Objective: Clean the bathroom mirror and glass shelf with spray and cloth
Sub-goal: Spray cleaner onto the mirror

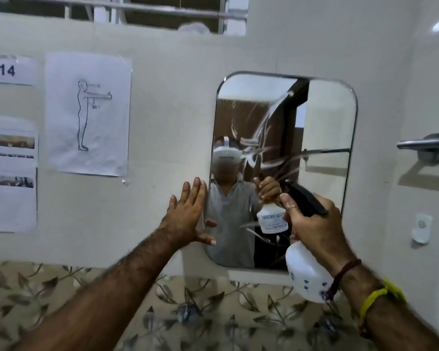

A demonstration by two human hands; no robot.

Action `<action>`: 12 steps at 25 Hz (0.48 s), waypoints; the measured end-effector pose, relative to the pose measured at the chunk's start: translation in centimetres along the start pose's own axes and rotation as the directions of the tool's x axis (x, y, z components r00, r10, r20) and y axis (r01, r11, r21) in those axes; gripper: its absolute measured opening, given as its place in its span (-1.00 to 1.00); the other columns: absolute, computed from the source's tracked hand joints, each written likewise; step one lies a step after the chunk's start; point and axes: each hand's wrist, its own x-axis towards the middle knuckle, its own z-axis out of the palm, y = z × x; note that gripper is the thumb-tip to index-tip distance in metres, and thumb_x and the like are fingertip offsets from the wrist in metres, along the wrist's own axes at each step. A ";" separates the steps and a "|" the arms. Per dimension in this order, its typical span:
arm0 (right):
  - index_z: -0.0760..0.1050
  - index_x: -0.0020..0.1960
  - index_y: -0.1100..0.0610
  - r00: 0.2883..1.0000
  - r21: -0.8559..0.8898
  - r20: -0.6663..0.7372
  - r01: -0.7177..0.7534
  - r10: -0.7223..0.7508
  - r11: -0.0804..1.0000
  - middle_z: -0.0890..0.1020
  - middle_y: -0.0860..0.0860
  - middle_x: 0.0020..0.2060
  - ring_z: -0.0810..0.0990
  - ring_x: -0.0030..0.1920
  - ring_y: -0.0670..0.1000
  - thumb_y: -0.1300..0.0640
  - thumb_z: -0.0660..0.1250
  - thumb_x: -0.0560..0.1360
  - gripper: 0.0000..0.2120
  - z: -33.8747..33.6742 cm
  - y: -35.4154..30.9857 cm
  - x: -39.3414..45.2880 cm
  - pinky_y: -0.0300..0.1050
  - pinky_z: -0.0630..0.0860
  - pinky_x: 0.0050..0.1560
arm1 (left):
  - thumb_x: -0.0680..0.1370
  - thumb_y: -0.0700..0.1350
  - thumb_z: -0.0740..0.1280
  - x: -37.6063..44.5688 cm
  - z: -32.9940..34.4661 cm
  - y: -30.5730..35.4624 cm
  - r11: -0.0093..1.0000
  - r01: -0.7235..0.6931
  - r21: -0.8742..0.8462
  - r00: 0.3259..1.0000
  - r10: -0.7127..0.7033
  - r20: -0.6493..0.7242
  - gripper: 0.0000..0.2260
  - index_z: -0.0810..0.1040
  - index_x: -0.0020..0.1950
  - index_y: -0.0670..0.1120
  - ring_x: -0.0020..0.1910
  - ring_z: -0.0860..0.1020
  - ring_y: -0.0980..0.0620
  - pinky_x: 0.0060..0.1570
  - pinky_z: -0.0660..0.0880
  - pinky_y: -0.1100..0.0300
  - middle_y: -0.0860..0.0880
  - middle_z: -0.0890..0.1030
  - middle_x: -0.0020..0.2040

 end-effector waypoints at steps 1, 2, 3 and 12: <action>0.51 -0.30 -0.10 0.998 -0.059 0.051 0.030 -0.027 0.998 0.60 -0.11 -0.47 0.60 -0.40 -0.12 0.05 0.45 0.50 -0.78 0.4 0.7 -1.3 -0.16 0.55 -0.40 | 0.26 0.36 0.48 -0.6 0.5 0.1 1.000 0.003 0.006 1.000 -0.003 0.015 0.31 -0.43 0.55 -0.07 0.53 -0.41 -0.14 0.54 -0.14 -0.21 -0.05 -0.49 0.52; 0.48 -0.31 -0.13 0.996 -0.102 0.073 0.053 -0.046 0.993 0.56 -0.16 -0.50 0.57 -0.42 -0.17 0.05 0.46 0.49 -0.75 0.8 1.5 -2.6 -0.24 0.49 -0.41 | 0.25 0.35 0.49 -1.1 1.1 0.2 1.000 0.008 0.009 0.999 -0.008 0.035 0.31 -0.42 0.56 -0.07 0.53 -0.41 -0.14 0.54 -0.14 -0.21 -0.05 -0.50 0.52; 0.47 -0.29 -0.16 0.997 -0.110 0.059 0.048 -0.042 0.993 0.56 -0.21 -0.50 0.57 -0.41 -0.20 0.04 0.46 0.49 -0.75 1.2 2.1 -3.5 -0.23 0.49 -0.40 | 0.25 0.35 0.49 -1.4 1.7 0.2 1.000 0.011 0.005 0.999 -0.011 0.048 0.31 -0.42 0.56 -0.07 0.53 -0.41 -0.14 0.53 -0.15 -0.21 -0.05 -0.51 0.50; 0.46 -0.27 0.02 0.901 -0.392 0.434 0.156 0.032 0.907 0.53 0.00 -0.43 0.59 -0.29 0.14 -0.10 0.40 0.51 -0.72 3.6 8.0 -8.5 -0.13 0.31 -0.36 | 0.29 0.33 0.49 -4.6 5.6 1.7 0.999 0.047 -0.011 0.987 -0.044 0.157 0.29 -0.40 0.56 -0.14 0.56 -0.34 -0.20 0.54 -0.06 -0.25 -0.11 -0.44 0.55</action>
